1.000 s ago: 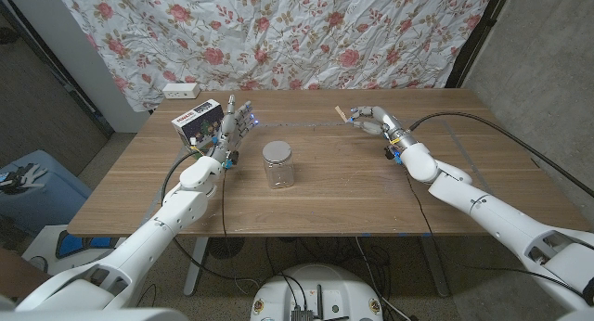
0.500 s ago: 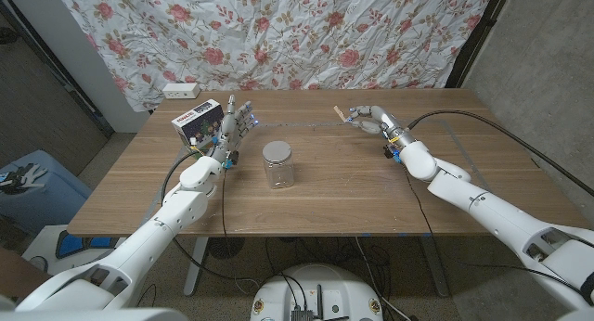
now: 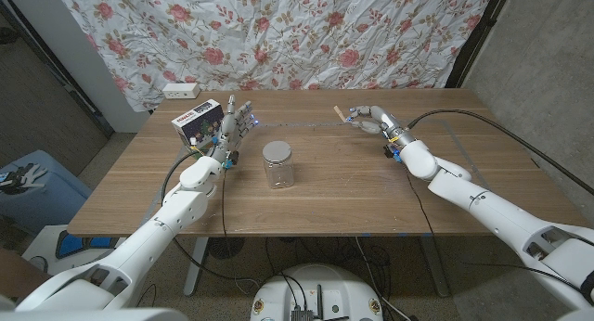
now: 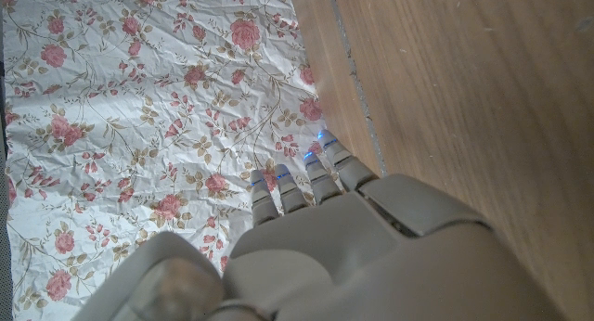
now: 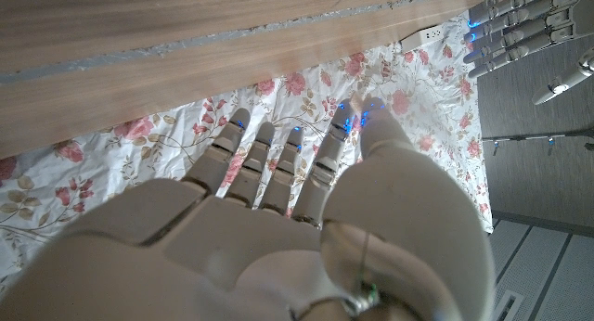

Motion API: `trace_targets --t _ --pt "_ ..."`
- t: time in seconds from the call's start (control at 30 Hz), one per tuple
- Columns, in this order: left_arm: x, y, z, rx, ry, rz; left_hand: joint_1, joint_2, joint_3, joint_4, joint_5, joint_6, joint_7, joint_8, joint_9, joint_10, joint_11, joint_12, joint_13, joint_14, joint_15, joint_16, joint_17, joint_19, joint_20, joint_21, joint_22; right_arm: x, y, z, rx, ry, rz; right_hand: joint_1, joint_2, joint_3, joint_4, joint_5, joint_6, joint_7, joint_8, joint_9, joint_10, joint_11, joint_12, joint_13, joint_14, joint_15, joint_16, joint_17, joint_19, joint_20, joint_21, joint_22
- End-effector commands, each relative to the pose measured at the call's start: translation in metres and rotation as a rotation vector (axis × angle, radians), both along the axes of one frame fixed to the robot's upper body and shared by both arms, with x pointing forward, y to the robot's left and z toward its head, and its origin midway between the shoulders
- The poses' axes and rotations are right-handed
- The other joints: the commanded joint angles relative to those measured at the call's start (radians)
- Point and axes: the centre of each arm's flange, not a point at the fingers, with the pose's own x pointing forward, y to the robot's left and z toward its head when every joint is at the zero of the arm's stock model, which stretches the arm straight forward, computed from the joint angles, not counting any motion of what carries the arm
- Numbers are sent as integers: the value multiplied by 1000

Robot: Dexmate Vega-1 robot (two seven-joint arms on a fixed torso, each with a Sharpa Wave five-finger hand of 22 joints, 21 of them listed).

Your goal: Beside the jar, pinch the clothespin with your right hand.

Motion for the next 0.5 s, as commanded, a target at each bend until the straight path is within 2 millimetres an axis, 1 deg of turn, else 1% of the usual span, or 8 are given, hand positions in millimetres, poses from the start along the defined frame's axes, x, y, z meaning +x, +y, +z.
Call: trace_targets --t 0.03,0.23,0.5 --pt "0 0 0 1 0 -1 1 11 0 6 4 1 -9 6 5 2 -7 6 2 9 -8 5 4 6 0 7 2 -1 -2 1 -14 9 5 -10 -1 -6 0 2 -9 0 -7 4 -7 5 -4 3 -6 -52 -3 2 3 9 -1 2" --pt "0 0 0 1 0 -1 1 11 0 6 4 1 -9 6 5 1 -7 6 2 9 -8 5 4 6 0 7 2 -1 -2 1 -24 16 6 -16 -1 -11 2 3 -21 5 -13 4 -17 8 -7 3 -13 -43 -6 2 0 11 -2 2" --pt "0 0 0 1 0 -1 1 11 0 6 4 1 -9 6 5 3 -5 6 2 9 -7 5 4 7 -1 7 2 -2 0 2 -48 0 2 -18 0 -13 2 3 -21 3 -15 5 -20 8 -8 3 -15 -43 -7 2 -1 12 -2 2"
